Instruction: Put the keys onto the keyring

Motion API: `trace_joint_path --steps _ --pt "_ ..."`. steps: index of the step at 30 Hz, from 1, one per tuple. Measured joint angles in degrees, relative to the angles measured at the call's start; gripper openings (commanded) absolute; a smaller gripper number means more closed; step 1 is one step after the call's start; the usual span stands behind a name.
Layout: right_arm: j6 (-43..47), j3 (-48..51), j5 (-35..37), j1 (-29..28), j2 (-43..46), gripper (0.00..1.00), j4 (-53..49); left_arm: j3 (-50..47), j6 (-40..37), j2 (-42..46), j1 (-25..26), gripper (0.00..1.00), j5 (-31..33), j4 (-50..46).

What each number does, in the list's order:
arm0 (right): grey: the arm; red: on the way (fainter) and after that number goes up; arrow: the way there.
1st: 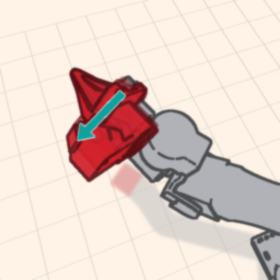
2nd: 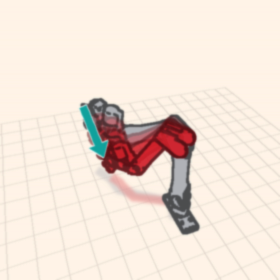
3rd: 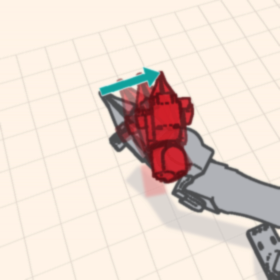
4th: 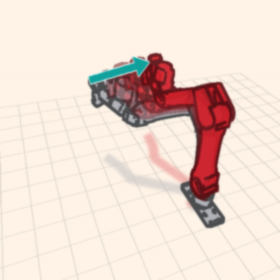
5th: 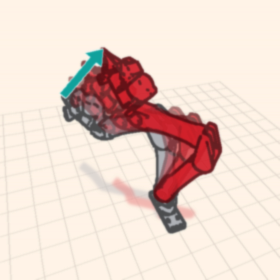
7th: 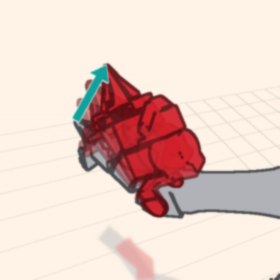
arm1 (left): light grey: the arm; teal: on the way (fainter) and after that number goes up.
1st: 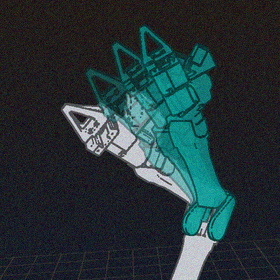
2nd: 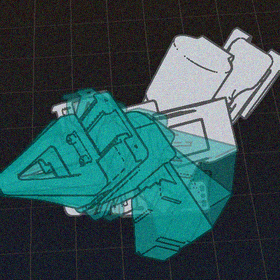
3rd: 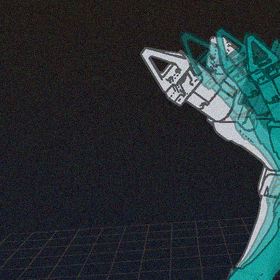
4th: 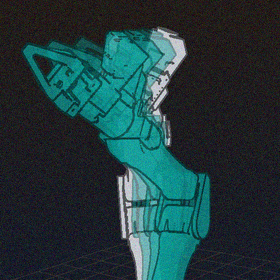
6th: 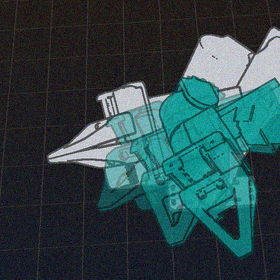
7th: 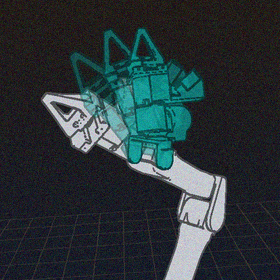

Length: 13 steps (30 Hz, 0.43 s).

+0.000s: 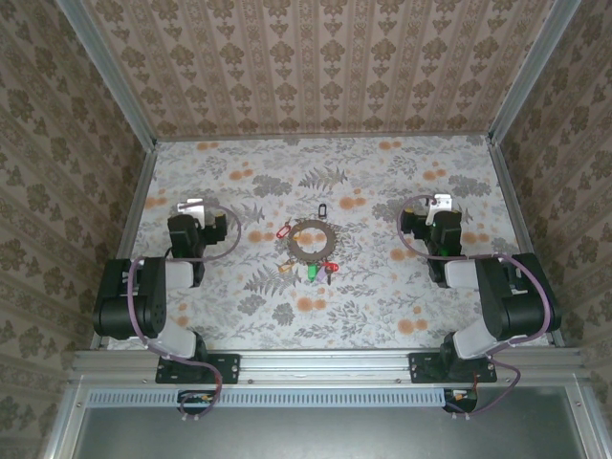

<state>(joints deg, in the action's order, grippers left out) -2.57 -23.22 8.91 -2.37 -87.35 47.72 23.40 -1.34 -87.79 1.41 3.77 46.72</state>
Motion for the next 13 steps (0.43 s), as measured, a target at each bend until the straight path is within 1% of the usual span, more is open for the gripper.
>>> trace_joint_path --steps 13 --pt "0.0 0.0 -1.03 0.52 -0.04 1.0 0.11 0.0 0.0 0.0 0.0 1.0 0.02 0.0"
